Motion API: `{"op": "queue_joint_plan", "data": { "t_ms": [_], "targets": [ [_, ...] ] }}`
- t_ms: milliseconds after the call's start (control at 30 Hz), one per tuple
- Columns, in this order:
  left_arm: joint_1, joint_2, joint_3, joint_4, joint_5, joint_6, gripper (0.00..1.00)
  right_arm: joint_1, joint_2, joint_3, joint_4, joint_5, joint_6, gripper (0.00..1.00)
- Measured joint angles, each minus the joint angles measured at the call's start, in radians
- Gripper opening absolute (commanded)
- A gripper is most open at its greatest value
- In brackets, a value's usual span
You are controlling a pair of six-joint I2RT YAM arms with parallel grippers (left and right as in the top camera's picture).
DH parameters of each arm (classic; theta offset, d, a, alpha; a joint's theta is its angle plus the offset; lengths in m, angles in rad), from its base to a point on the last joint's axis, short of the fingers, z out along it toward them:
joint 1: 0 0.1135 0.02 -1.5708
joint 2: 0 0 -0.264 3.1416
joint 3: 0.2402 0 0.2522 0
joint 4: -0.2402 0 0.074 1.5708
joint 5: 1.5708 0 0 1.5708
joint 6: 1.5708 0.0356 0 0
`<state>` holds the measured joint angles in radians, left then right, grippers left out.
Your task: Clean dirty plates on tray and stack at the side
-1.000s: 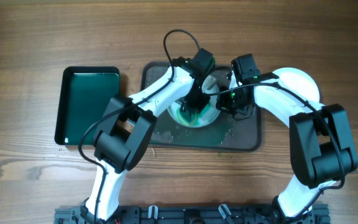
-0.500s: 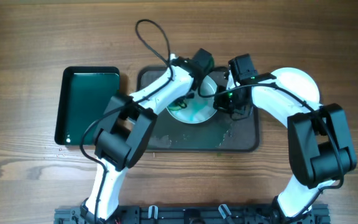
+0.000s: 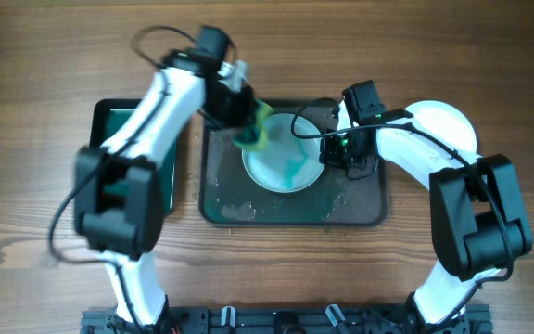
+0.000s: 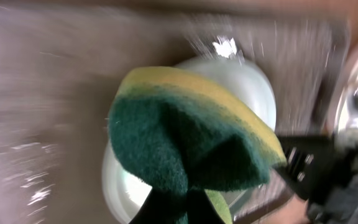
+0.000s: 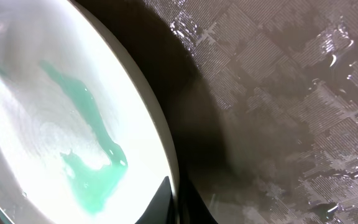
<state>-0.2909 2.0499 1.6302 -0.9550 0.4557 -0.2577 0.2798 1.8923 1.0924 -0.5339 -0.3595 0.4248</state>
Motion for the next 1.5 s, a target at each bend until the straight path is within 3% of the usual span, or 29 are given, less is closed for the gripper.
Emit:
{"op": "queue_joint_plan", "data": {
  "t_ms": [133, 333, 533, 667, 767, 900, 1033, 1267, 1333, 1400, 1500],
  "targets": [
    [0.084, -0.091, 0.004, -0.049, -0.14, -0.095, 0.04, 0.004, -0.049, -0.007, -0.054, 0.077, -0.008, 0.04],
    [0.054, -0.089, 0.003, -0.072, -0.201, -0.116, 0.04, 0.117, -0.43, -0.011, -0.171, 0.55, -0.022, 0.04],
    [0.041, -0.089, 0.003, -0.073, -0.213, -0.116, 0.04, 0.282, -0.474, -0.011, -0.267, 1.022, -0.031, 0.04],
    [0.04, -0.089, 0.003, -0.074, -0.223, -0.116, 0.04, 0.439, -0.474, -0.011, -0.262, 1.364, -0.129, 0.04],
    [0.038, -0.089, 0.003, -0.073, -0.224, -0.116, 0.04, 0.546, -0.475, -0.011, -0.165, 1.574, -0.279, 0.04],
    [0.037, -0.089, 0.003, -0.075, -0.232, -0.116, 0.04, 0.602, -0.475, -0.015, -0.002, 1.701, -0.483, 0.04],
    [0.036, -0.089, 0.003, -0.084, -0.262, -0.116, 0.04, 0.603, -0.475, -0.015, 0.09, 1.744, -0.639, 0.04],
    [0.02, -0.089, 0.003, -0.085, -0.269, -0.116, 0.04, 0.603, -0.477, -0.015, 0.064, 1.67, -0.65, 0.04],
    [0.019, -0.089, 0.003, -0.086, -0.272, -0.116, 0.04, 0.603, -0.479, -0.021, -0.079, 1.484, -0.52, 0.04],
    [0.019, -0.089, 0.003, -0.086, -0.273, -0.116, 0.04, 0.583, -0.479, -0.026, -0.225, 1.295, -0.298, 0.04],
    [0.019, -0.089, 0.003, -0.085, -0.273, -0.116, 0.04, 0.42, -0.48, -0.026, -0.24, 0.973, -0.092, 0.04]
  ]
}}
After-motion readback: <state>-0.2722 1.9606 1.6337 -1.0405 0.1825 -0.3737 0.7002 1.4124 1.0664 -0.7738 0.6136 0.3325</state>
